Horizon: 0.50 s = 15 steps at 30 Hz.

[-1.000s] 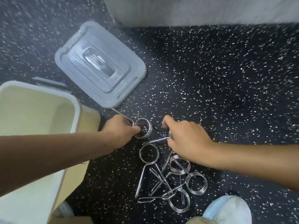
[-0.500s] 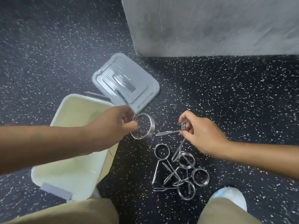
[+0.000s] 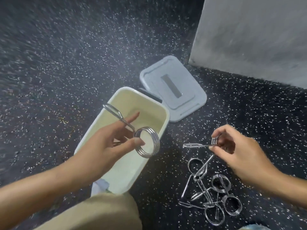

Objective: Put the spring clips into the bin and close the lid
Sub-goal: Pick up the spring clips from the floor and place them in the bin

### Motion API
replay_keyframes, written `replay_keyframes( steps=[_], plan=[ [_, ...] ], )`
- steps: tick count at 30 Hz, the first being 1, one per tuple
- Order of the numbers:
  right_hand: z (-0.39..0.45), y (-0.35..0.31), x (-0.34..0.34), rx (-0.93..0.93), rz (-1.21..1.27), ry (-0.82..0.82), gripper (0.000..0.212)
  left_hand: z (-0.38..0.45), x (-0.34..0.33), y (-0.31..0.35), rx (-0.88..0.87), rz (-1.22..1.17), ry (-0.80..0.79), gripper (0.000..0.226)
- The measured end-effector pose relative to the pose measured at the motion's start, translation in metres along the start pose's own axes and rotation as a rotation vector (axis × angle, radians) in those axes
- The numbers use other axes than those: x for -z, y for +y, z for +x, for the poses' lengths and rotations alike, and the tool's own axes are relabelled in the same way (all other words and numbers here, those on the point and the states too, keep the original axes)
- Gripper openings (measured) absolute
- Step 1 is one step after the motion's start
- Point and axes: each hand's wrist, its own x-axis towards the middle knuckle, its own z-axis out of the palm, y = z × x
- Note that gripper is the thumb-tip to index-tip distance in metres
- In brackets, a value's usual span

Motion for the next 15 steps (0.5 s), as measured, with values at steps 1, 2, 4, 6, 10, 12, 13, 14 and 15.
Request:
replay_keyframes(
  steps=[1, 2, 4, 6, 10, 12, 13, 14, 15],
  plan=[
    [0.001, -0.006, 0.0, 0.002, 0.002, 0.0, 0.028, -0.001, 0.002, -0.009, 0.021, -0.047, 0.012, 0.048],
    [0.003, -0.013, -0.001, 0.008, 0.001, -0.002, 0.029, -0.003, 0.004, -0.017, 0.024, -0.079, 0.028, 0.046],
    [0.008, -0.027, -0.003, 0.033, -0.015, -0.01, 0.029, -0.005, 0.008, -0.031, 0.007, -0.107, 0.091, 0.029],
    [0.011, -0.045, -0.002, 0.063, -0.006, -0.014, 0.028, -0.005, 0.009, -0.042, -0.011, -0.163, 0.155, 0.03],
    [0.023, -0.081, -0.005, 0.134, 0.001, -0.027, 0.029, -0.003, 0.018, -0.062, -0.061, -0.255, 0.191, 0.04],
    [0.031, -0.097, -0.007, 0.161, -0.028, -0.047, 0.028, -0.003, 0.024, -0.071, -0.078, -0.262, 0.137, 0.041],
    [0.034, -0.103, -0.009, 0.174, -0.046, -0.061, 0.027, -0.004, 0.025, -0.076, -0.069, -0.269, 0.114, 0.039],
    [0.037, -0.11, -0.011, 0.185, -0.054, -0.066, 0.026, -0.004, 0.027, -0.082, -0.066, -0.277, 0.089, 0.036],
    [0.04, -0.116, -0.013, 0.194, -0.062, -0.066, 0.027, -0.003, 0.029, -0.086, -0.068, -0.289, 0.062, 0.031]
  ],
)
